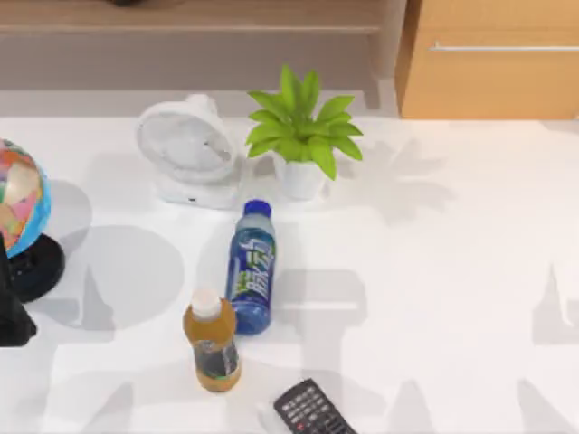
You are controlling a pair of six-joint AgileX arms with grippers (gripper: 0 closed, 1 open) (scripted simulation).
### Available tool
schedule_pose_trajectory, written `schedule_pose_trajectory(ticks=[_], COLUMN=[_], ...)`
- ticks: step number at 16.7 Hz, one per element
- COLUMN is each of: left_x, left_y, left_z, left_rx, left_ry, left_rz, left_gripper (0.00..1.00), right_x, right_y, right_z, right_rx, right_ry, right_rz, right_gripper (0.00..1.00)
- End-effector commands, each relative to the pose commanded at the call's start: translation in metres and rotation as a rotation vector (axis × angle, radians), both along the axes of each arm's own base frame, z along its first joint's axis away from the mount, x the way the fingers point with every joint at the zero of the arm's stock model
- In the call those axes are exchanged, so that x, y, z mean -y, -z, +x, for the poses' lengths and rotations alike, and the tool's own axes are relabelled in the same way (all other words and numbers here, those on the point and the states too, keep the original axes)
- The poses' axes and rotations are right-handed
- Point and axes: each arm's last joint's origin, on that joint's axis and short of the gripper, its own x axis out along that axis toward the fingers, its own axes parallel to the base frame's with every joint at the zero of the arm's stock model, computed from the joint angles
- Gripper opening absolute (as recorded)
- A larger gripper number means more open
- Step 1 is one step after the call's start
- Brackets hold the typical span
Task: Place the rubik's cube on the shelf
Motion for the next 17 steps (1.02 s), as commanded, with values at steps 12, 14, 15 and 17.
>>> schedule_pose_trajectory(ticks=[12,14,15,17], left_x=[0.0,0.0,0.0,0.0], left_y=[0.0,0.0,0.0,0.0], left_z=[0.0,0.0,0.0,0.0], left_rx=[0.0,0.0,0.0,0.0], left_ry=[0.0,0.0,0.0,0.0], left_rz=[0.0,0.0,0.0,0.0], left_gripper=[1.0,1.0,1.0,1.0], right_x=[-0.003,-0.006,-0.007,-0.011], right_y=[-0.062,-0.076,-0.081,-0.087], right_z=[0.04,0.064,0.078,0.109], right_rx=[0.027,0.035,0.038,0.044], right_ry=[-0.025,-0.033,-0.036,-0.039], right_rz=[-0.435,-0.576,-0.648,-0.791], right_gripper=[1.0,1.0,1.0,1.0])
